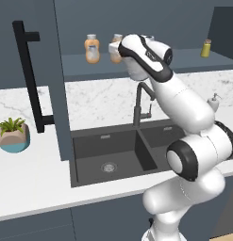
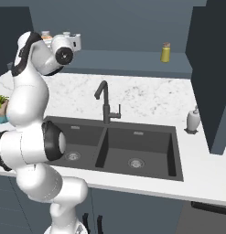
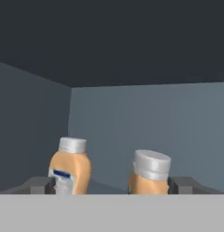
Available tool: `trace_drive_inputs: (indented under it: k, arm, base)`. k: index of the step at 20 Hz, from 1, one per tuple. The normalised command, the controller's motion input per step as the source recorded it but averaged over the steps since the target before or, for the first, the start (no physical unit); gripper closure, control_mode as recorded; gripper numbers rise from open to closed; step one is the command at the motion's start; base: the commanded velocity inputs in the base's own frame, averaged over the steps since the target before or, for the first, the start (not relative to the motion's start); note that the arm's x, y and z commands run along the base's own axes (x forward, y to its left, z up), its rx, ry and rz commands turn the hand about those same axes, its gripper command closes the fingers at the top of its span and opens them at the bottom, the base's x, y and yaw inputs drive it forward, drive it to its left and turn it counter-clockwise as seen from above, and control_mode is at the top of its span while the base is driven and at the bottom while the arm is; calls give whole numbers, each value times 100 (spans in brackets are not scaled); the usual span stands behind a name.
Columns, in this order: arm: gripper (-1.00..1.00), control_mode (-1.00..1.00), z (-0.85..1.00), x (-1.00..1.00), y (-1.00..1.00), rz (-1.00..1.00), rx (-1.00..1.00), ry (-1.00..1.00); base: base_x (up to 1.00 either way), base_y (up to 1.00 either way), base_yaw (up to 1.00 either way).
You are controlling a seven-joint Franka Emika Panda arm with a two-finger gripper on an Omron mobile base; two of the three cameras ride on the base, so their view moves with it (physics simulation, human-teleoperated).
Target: Put the shaker and condiment bottle from the counter next to their counterparts in the cabinet.
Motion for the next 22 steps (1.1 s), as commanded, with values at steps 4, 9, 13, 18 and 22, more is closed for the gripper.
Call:
trace_drive_inputs:
  k: [4, 9, 13, 18, 22]
  arm:
    - [-100, -100, 0, -39, -3, 0, 0, 0]
    - [-100, -100, 0, -61, -20, 0, 0, -11]
    - [-100, -100, 0, -56, -32, 0, -4, -17]
    - [-100, -100, 0, -72, -33, 0, -3, -16]
    - [-100, -100, -22, -82, -38, 0, 0, -3]
  base:
    - [0, 0, 0]
    - [0, 0, 0]
    - [0, 0, 0]
    - [0, 0, 0]
    - [0, 0, 0]
